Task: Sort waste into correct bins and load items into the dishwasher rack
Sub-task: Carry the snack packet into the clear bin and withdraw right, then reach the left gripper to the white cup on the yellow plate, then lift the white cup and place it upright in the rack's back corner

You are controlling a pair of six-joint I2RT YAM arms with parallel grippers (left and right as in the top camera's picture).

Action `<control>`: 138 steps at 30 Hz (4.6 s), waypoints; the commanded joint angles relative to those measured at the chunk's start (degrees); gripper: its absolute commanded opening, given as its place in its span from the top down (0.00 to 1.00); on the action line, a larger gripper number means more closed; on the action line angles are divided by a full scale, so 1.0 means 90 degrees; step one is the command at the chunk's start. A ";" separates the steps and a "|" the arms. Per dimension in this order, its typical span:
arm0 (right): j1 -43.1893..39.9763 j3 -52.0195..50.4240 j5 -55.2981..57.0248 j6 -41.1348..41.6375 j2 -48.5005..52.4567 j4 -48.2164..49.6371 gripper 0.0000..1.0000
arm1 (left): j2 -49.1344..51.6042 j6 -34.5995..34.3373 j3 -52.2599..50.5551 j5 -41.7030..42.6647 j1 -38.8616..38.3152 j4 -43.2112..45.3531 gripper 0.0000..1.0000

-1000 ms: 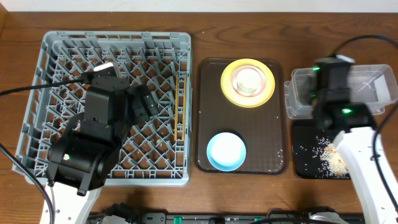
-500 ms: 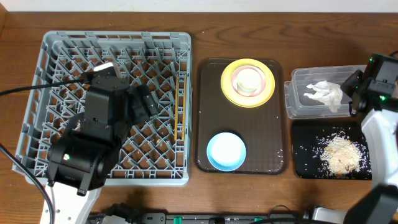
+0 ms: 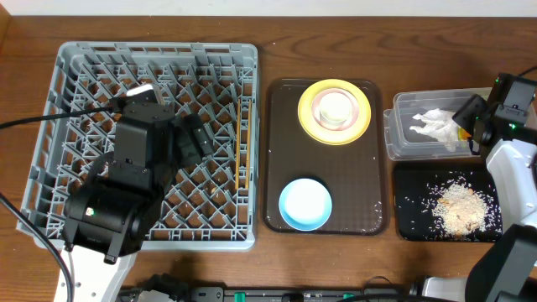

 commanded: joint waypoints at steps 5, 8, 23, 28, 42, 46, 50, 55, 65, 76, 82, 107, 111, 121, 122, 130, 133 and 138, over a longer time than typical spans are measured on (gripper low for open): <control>-0.0024 0.0126 -0.2147 -0.1579 -0.1088 -0.0136 0.18 | 0.0002 0.0034 0.0087 -0.0078 0.0032 -0.0017 0.10; -0.0024 0.0124 -0.2234 -0.1591 -0.1511 -0.0342 0.01 | 0.0002 0.0034 0.0087 -0.0078 0.0034 -0.0017 0.10; -0.0024 0.0119 -0.2215 -0.1591 -0.2030 -0.0367 0.01 | 0.0002 0.0034 0.0087 -0.0078 0.0032 -0.0017 0.09; -0.0024 0.0119 -0.2215 -0.1591 -0.2030 -0.0369 0.01 | 0.0002 0.0034 0.0087 -0.0078 0.0032 -0.0017 0.10; -0.0024 0.0119 -0.2212 -0.1591 -0.2030 -0.0413 0.01 | 0.0053 0.0245 0.0087 0.1668 0.0017 0.1277 0.09; -0.0024 0.0119 -0.2215 -0.1591 -0.2030 -0.0595 0.01 | 0.0442 0.0250 0.0328 0.1999 -0.0187 0.1530 0.11; -0.0024 0.0119 -0.2212 -0.1591 -0.2030 -0.0738 0.01 | 0.1491 0.0277 0.1479 0.1996 -0.0563 0.0695 0.10; -0.0024 0.0119 -0.2215 -0.1591 -0.2030 -0.0746 0.01 | 0.3589 0.0573 0.4078 0.1991 -0.1073 -0.1052 0.01; -0.0024 0.0119 -0.2215 -0.1591 -0.2030 -0.0746 0.01 | 0.6458 0.0928 0.6596 0.2280 -0.2057 -0.2144 0.07; -0.0024 0.0119 -0.2215 -0.1591 -0.2030 -0.0746 0.01 | 0.7655 0.0925 0.6586 0.2261 -0.2820 -0.0869 0.46; -0.0024 0.0119 -0.2215 -0.1591 -0.2030 -0.0746 0.01 | 0.8004 0.0925 0.6579 0.1598 -0.3050 -0.0270 0.60; -0.0024 0.0119 -0.2212 -0.1591 -0.2030 -0.0746 0.01 | 0.8842 0.0928 0.6540 0.0534 -0.3123 -0.0053 0.75; -0.0024 0.0119 -0.2215 -0.1591 -0.2030 -0.0746 0.01 | 0.8942 0.0925 0.6530 0.0464 -0.3123 -0.0029 0.75; -0.0024 0.0119 -0.2215 -0.1591 -0.2030 -0.0746 0.01 | 0.9039 0.0928 0.6530 0.0410 -0.3123 -0.0034 0.80; -0.0024 0.0119 -0.2212 -0.1591 -0.2030 -0.0746 0.01 | 0.9049 0.0928 0.6530 0.0393 -0.3123 -0.0036 0.80; -0.0024 0.0119 -0.2215 -0.1591 -0.2030 -0.0746 0.01 | 0.9066 0.0928 0.6526 0.0391 -0.3116 -0.0029 0.94; -0.0024 0.0119 -0.2215 -0.1591 -0.2030 -0.0746 0.01 | 0.9015 0.0928 0.6528 0.0391 -0.3101 -0.0027 0.94; -0.0024 0.0119 -0.2215 -0.1591 -0.2030 -0.0746 0.01 | 0.8701 0.0925 0.6533 0.0393 -0.3036 -0.0029 0.94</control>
